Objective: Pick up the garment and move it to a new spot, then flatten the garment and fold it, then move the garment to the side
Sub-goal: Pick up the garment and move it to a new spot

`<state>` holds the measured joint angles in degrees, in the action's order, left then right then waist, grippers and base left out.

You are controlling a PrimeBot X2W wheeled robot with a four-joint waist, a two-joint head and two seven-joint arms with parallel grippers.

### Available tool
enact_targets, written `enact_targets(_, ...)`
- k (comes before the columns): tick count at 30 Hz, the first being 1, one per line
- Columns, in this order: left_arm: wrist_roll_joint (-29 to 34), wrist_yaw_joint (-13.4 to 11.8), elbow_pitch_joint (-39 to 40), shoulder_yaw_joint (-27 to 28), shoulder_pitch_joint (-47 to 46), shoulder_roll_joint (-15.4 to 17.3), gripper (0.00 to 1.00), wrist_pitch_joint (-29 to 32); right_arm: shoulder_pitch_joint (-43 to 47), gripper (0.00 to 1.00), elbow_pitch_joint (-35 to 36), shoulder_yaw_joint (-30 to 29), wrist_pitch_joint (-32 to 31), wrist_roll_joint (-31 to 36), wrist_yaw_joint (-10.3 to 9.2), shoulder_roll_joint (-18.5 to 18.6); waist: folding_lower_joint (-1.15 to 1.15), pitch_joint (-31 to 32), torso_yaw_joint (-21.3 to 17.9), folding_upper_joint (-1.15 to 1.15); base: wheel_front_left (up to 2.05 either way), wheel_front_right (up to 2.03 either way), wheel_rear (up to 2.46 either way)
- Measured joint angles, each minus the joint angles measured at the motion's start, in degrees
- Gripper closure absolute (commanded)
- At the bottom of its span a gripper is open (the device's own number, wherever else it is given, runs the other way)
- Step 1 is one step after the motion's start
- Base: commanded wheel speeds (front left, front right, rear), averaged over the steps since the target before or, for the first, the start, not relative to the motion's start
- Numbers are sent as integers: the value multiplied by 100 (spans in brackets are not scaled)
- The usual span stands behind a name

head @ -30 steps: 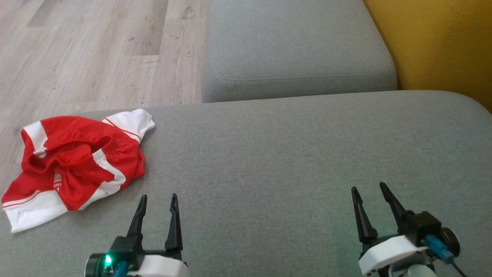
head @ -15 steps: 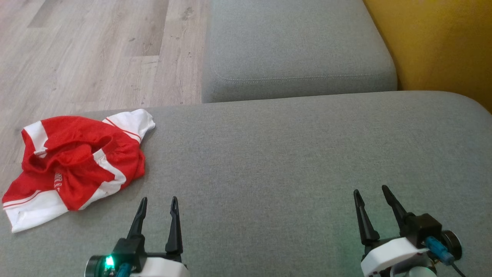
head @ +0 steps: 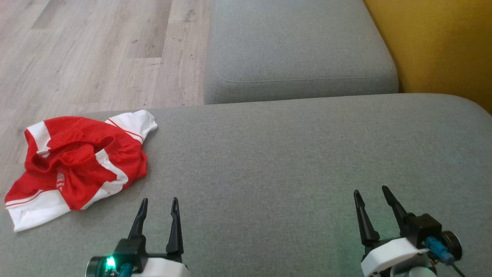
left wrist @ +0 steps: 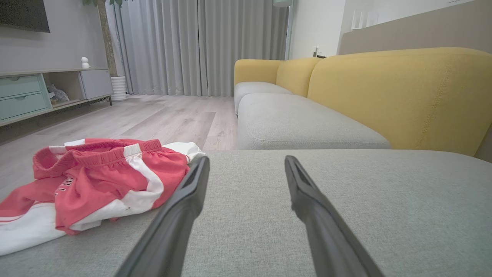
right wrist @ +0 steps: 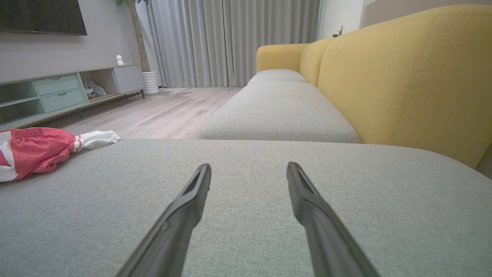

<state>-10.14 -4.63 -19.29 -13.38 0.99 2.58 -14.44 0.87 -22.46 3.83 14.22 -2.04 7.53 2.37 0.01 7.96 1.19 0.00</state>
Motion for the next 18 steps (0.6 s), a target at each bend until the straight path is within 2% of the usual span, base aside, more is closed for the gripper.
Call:
enact_targets(9, -49, -16, -43, -91, -9, 2, 0, 0, 109, 0, -12, -19, 0, 1, 0, 0, 0, -25, 202, 0, 0, 0, 0)
enact_targets(18, -36, -41, -65, -8, -81, 8, 0, 0, 110, 0, 33, 11, 0, -53, 0, 0, 0, -93, 917, 0, 0, 0, 0)
